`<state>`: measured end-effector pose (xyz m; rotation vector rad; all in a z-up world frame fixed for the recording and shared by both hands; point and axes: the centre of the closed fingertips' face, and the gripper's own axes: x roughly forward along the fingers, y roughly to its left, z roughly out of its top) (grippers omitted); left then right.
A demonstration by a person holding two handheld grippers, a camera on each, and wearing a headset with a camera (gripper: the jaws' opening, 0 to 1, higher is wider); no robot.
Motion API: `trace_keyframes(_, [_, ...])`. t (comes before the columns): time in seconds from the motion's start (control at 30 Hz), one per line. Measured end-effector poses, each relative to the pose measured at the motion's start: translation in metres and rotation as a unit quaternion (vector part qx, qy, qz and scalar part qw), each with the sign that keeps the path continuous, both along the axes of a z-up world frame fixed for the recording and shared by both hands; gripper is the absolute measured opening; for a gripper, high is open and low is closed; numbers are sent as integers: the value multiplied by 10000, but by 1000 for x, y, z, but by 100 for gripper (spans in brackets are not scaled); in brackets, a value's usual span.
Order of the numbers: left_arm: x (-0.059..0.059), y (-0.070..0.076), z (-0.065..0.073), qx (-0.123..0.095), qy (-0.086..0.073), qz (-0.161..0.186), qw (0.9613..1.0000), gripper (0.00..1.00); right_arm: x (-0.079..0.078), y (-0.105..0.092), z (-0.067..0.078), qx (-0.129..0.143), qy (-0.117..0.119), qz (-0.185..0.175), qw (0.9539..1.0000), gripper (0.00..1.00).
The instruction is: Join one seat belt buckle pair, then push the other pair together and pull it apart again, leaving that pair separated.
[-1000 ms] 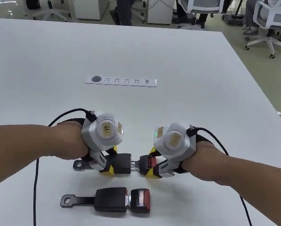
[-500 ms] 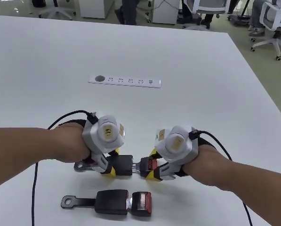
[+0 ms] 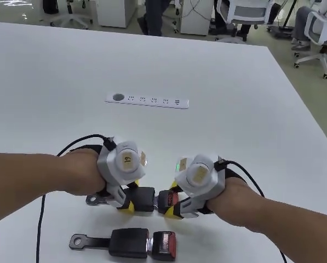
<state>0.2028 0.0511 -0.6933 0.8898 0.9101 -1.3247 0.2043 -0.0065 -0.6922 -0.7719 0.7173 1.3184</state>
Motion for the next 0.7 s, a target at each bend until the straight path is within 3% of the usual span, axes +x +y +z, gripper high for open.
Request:
trace_keyframes(0.43, [-1, 1, -1, -17, 45, -8, 10000, 32, 1, -8, 1, -101, -74, -8, 9999, 32])
trace_keyframes(0.6, [1, -2, -4, 52, 69, -204, 9998, 32, 2, -19, 1, -30, 89, -131, 9999, 32])
trace_keyframes(0.7, [0, -1, -3, 96, 75, -189, 9997, 32, -1, -20, 0, -86, -33, -102, 9999, 32])
